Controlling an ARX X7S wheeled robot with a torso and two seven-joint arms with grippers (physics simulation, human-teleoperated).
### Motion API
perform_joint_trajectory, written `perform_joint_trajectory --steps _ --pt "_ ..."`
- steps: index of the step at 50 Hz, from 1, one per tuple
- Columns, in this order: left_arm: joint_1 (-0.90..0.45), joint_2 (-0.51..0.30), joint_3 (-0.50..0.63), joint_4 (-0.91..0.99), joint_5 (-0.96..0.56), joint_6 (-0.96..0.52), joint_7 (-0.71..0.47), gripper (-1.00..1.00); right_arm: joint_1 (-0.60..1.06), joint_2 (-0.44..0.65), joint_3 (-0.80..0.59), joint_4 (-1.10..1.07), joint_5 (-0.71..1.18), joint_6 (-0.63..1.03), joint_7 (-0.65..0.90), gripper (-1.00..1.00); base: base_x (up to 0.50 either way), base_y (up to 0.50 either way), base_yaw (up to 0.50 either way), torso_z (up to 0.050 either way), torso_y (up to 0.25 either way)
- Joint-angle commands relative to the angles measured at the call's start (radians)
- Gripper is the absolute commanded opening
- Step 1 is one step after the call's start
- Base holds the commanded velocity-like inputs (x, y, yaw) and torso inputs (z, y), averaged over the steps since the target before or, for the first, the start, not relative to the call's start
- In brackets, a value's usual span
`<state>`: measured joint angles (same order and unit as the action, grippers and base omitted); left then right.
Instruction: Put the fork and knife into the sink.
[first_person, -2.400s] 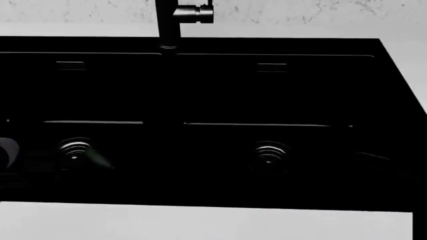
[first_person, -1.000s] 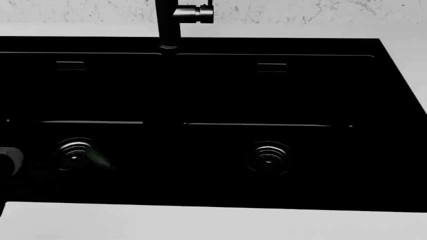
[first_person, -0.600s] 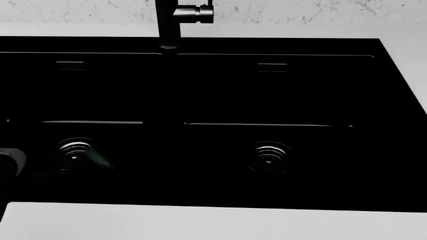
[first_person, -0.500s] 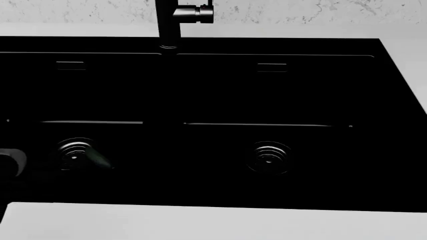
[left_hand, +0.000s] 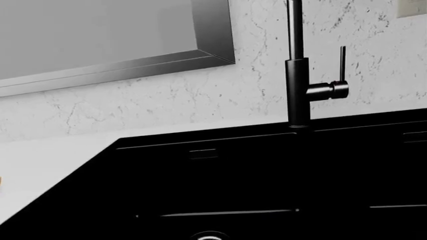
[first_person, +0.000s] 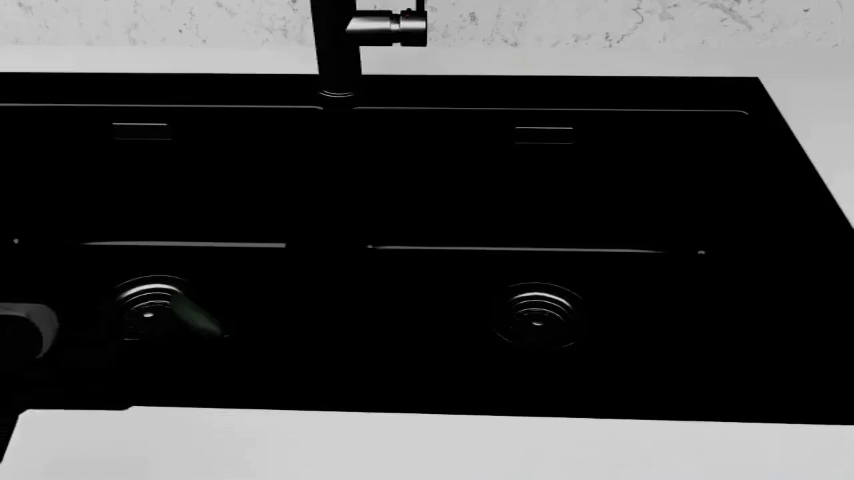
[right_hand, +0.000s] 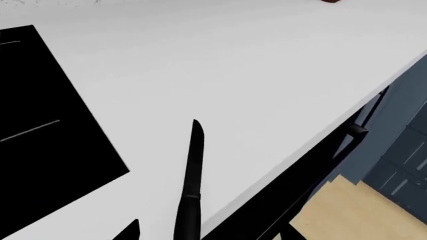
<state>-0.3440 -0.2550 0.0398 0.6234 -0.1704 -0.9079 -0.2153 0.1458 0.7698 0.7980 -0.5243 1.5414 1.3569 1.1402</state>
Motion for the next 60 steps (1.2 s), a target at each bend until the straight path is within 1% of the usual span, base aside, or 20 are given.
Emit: perform_joint_trajectory --steps 1,12,54,55,60 --pt "-0.001 -0.002 0.004 -0.002 -0.004 -0.001 -0.004 1.00 -0.028 -0.020 -0.007 0.020 -0.054 -0.020 -0.044 1.00 0.00 0.00 0.00 0.000 0.000" --pt "-0.005 0.000 0.013 -0.008 -0.009 0.000 -0.008 1.00 -0.053 -0.034 -0.031 0.047 -0.098 -0.036 -0.074 1.00 0.00 0.00 0.00 0.000 0.000" --pt "0.014 -0.008 0.008 -0.030 -0.026 0.026 -0.020 1.00 -0.030 -0.041 -0.158 0.145 -0.193 -0.090 -0.136 1.00 0.00 0.00 0.00 0.000 0.000" --pt "0.015 -0.007 0.006 -0.031 -0.027 0.028 -0.021 1.00 -0.030 -0.043 -0.157 0.147 -0.191 -0.091 -0.135 -1.00 0.00 0.00 0.00 0.000 0.000" --pt "0.018 -0.009 0.004 -0.031 -0.030 0.032 -0.022 1.00 -0.023 -0.029 -0.163 0.124 -0.189 -0.086 -0.117 -1.00 0.00 0.00 0.00 0.000 0.000"
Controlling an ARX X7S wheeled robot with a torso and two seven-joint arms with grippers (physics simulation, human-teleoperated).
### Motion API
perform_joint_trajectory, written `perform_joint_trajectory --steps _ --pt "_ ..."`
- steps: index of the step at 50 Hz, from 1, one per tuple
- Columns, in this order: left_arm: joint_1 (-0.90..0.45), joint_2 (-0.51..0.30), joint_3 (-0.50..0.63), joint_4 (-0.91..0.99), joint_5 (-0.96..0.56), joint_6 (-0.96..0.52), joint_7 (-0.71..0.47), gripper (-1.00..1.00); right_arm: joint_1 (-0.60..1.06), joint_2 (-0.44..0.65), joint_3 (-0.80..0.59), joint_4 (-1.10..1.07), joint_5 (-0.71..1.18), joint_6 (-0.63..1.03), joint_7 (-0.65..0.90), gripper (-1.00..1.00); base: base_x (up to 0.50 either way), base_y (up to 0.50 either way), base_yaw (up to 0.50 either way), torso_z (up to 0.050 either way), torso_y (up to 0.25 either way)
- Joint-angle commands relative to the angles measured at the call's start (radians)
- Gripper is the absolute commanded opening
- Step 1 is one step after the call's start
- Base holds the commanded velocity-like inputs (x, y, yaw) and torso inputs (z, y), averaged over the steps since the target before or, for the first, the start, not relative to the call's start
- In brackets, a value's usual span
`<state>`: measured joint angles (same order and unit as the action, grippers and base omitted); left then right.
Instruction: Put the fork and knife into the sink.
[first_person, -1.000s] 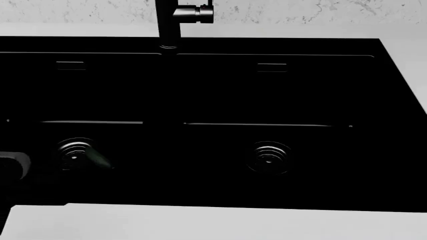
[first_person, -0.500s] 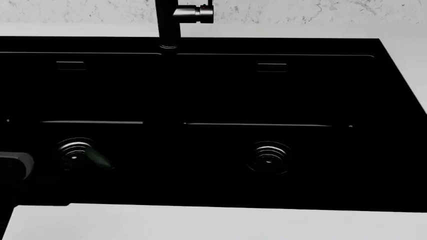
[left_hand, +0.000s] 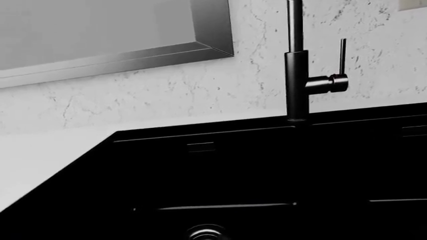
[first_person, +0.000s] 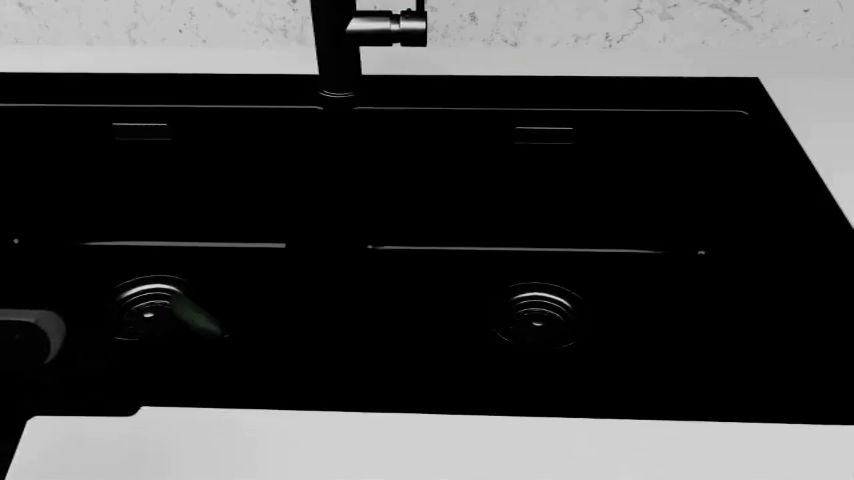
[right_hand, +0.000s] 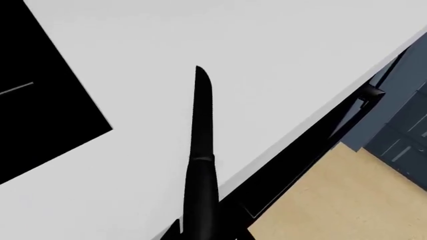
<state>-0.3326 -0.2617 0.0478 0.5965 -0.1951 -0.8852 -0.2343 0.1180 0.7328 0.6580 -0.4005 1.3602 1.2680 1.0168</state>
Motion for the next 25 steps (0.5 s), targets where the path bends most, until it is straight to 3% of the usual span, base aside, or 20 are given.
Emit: perform_joint_trajectory --steps 1,7,15,21,25 --pt "0.006 -0.002 -0.005 -0.004 -0.006 0.009 -0.003 1.00 0.007 0.011 -0.025 -0.003 -0.008 0.004 0.011 -1.00 0.00 0.00 0.00 0.000 0.000" --pt "0.008 -0.003 -0.009 -0.002 -0.010 0.010 -0.006 1.00 0.034 0.048 -0.043 -0.069 0.007 0.017 0.034 -1.00 0.00 0.00 0.00 0.000 0.000" --pt "0.003 -0.006 -0.010 0.005 -0.014 0.004 -0.009 1.00 0.240 0.179 -0.087 -0.128 0.253 0.051 0.213 -1.00 0.00 0.00 0.00 0.000 0.000" --pt "0.004 -0.008 -0.011 0.005 -0.018 0.005 -0.009 1.00 0.477 0.315 -0.260 -0.100 0.403 0.016 0.328 -1.00 0.00 0.00 0.00 0.000 0.003" --pt "0.001 -0.010 -0.007 0.005 -0.019 0.003 -0.009 1.00 0.645 0.317 -0.429 -0.075 0.406 0.022 0.328 -1.00 0.00 0.00 0.00 0.000 0.000"
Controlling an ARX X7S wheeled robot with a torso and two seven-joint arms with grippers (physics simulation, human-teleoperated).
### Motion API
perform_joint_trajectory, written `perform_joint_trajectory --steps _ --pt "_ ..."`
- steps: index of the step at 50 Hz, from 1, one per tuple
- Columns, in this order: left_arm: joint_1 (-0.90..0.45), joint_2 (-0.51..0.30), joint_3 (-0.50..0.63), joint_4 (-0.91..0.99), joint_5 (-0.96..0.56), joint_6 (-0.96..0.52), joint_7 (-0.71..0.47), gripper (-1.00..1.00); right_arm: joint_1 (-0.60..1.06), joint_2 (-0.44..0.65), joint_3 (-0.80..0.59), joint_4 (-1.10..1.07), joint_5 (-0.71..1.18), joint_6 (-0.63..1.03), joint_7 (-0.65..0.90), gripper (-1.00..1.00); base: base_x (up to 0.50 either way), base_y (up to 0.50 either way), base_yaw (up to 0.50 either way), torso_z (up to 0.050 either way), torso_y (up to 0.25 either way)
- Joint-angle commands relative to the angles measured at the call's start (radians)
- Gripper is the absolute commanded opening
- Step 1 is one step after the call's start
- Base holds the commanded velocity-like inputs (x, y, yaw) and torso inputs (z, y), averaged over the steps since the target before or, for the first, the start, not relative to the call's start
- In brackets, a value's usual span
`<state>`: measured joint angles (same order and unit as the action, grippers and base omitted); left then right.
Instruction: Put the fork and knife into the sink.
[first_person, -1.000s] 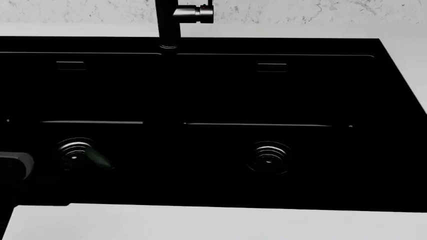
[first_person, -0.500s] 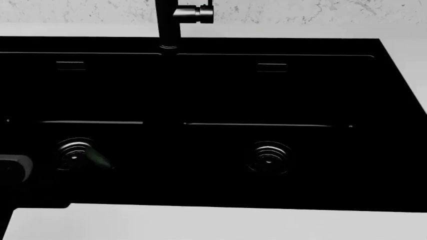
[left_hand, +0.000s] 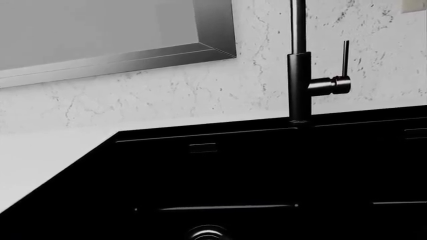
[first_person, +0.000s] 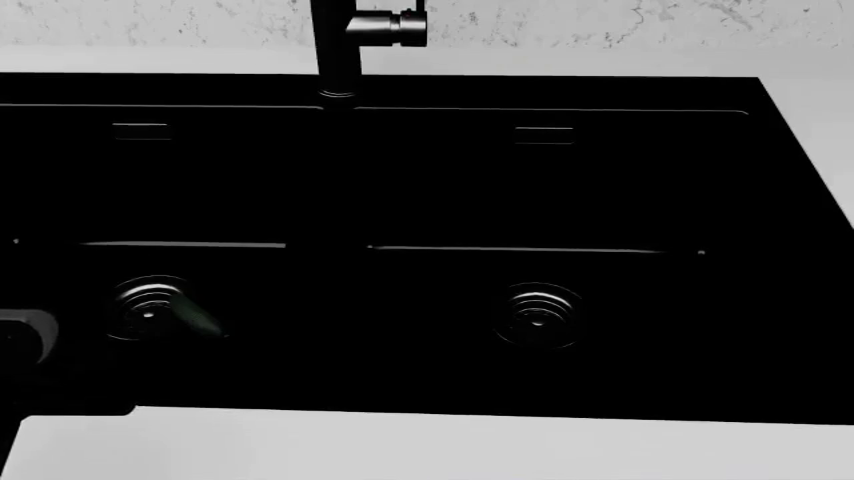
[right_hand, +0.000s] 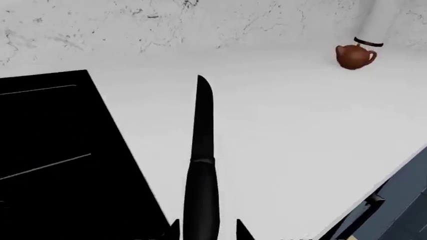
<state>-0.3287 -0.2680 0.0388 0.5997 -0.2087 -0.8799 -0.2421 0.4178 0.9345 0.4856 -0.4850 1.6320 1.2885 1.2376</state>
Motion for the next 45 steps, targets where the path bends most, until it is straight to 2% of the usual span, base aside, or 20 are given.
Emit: perform_joint_trajectory --steps 1,5,6,13,24,33,45 --pt "-0.004 -0.005 0.003 0.003 -0.006 -0.004 -0.002 1.00 0.380 0.110 -0.289 0.015 0.138 0.004 0.113 -1.00 0.00 0.00 0.00 0.000 0.000" --pt "-0.011 -0.007 0.006 0.005 -0.007 -0.013 -0.004 1.00 0.516 0.069 -0.419 0.056 0.119 0.037 0.100 -1.00 0.00 0.00 0.00 0.000 0.000" --pt "-0.012 -0.008 0.007 0.004 -0.006 -0.014 -0.004 1.00 0.527 0.044 -0.410 0.053 0.089 0.022 0.057 -1.00 0.00 0.00 0.00 0.000 0.000" --pt "-0.013 -0.008 0.013 -0.006 -0.007 -0.008 -0.005 1.00 0.723 -0.042 -0.577 0.151 0.012 0.093 -0.036 -1.00 0.00 0.00 0.00 0.000 0.000" --pt "-0.013 -0.012 0.014 -0.011 -0.011 -0.003 -0.006 1.00 0.916 -0.206 -0.842 0.328 -0.326 0.049 -0.414 -1.00 0.00 0.00 0.00 0.000 0.001" --pt "-0.020 -0.013 0.017 -0.015 -0.014 -0.003 -0.008 1.00 1.034 -0.348 -1.074 0.603 -0.575 -0.120 -0.747 -1.00 0.00 0.00 0.00 0.000 0.000" --pt "-0.024 -0.014 0.022 -0.013 -0.020 -0.007 -0.010 1.00 1.107 -0.480 -1.172 0.845 -0.649 -0.184 -0.917 -1.00 0.00 0.00 0.00 0.000 0.001"
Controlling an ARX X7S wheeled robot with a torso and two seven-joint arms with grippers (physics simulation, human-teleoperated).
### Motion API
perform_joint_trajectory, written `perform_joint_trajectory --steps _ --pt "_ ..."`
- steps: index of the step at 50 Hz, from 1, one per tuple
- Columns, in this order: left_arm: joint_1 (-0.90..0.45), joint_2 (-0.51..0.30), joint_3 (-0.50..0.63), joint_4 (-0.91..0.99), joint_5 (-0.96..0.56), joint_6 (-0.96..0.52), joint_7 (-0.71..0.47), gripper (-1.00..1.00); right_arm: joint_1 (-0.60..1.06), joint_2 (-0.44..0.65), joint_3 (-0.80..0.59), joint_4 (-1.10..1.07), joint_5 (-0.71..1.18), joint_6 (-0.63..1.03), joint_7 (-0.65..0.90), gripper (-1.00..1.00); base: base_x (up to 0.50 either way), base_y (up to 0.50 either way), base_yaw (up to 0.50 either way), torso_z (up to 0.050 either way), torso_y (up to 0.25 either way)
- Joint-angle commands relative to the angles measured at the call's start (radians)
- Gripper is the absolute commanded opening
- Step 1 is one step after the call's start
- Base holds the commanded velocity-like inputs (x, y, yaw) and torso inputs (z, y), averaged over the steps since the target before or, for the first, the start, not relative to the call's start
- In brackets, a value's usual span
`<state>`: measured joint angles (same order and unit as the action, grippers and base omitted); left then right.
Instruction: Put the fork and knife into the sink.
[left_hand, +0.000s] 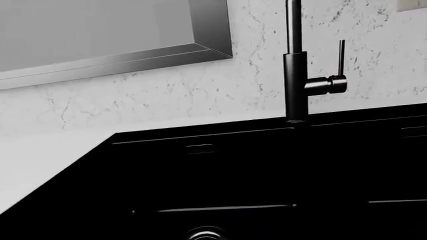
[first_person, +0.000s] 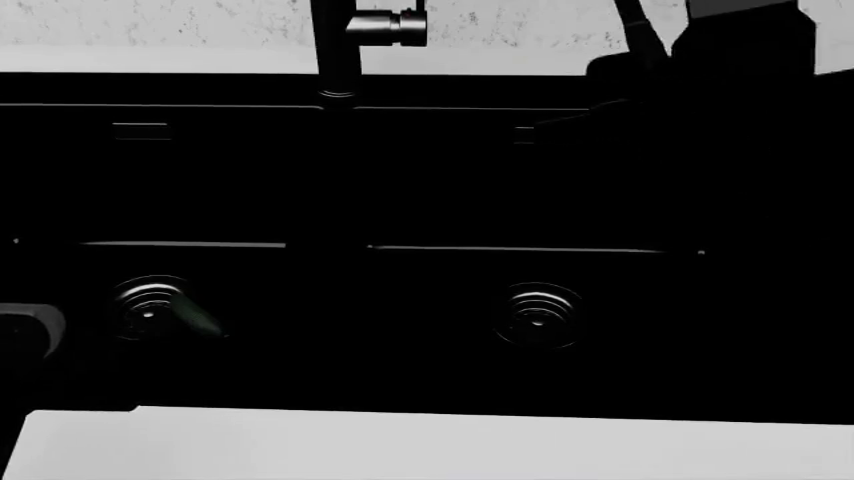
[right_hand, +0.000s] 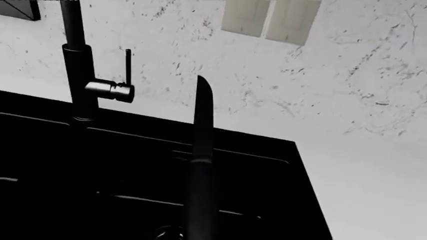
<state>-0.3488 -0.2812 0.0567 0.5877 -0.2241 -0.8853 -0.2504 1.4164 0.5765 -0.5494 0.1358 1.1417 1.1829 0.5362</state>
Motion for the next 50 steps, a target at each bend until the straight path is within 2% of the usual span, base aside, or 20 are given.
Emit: perform_joint_trajectory --steps 1,6,19,24,27,30,34,41,45,50 --pt "-0.004 0.000 0.003 -0.002 -0.006 0.001 -0.002 1.00 0.119 -0.137 -0.172 0.253 -0.188 -0.091 -0.245 -1.00 0.00 0.00 0.00 0.000 0.000" --pt "-0.006 0.000 0.002 -0.011 -0.009 0.005 -0.001 1.00 0.151 -0.222 -0.205 0.435 -0.195 -0.079 -0.324 -1.00 0.00 0.00 0.00 0.000 0.002" --pt "-0.003 -0.007 -0.006 -0.009 -0.016 0.006 -0.004 1.00 0.318 -0.335 -0.546 0.667 -0.360 0.042 -0.640 -1.00 0.00 0.00 0.00 0.000 0.001" --pt "0.000 -0.008 -0.007 -0.011 -0.020 0.011 -0.003 1.00 0.345 -0.437 -0.595 0.893 -0.420 -0.045 -0.725 -1.00 0.00 0.00 0.00 0.000 0.000" --pt "-0.003 -0.009 -0.005 -0.012 -0.021 0.010 -0.002 1.00 0.342 -0.553 -0.643 1.163 -0.488 -0.180 -0.839 -1.00 0.00 0.00 0.00 0.000 0.000" --pt "-0.002 -0.010 -0.006 -0.019 -0.022 0.016 -0.002 1.00 0.311 -0.556 -0.584 1.172 -0.535 -0.177 -0.826 -1.00 0.00 0.00 0.00 0.000 0.000" --pt "0.006 -0.005 -0.002 -0.037 -0.023 0.038 0.002 1.00 0.239 -0.553 -0.407 1.173 -0.633 -0.180 -0.777 -1.00 0.00 0.00 0.00 0.000 0.000" --pt "0.014 -0.007 -0.004 -0.036 -0.025 0.041 -0.001 1.00 0.142 -0.571 -0.179 1.173 -0.876 -0.182 -0.789 -1.00 0.00 0.00 0.00 0.000 0.001" --pt "0.014 -0.008 0.000 -0.038 -0.025 0.042 -0.003 1.00 0.119 -0.575 -0.115 1.173 -0.945 -0.177 -0.804 -1.00 0.00 0.00 0.00 0.000 0.000" --pt "0.013 -0.009 0.002 -0.035 -0.026 0.038 -0.006 1.00 0.086 -0.576 -0.119 1.173 -0.955 -0.182 -0.810 -1.00 0.00 0.00 0.00 0.000 0.000"
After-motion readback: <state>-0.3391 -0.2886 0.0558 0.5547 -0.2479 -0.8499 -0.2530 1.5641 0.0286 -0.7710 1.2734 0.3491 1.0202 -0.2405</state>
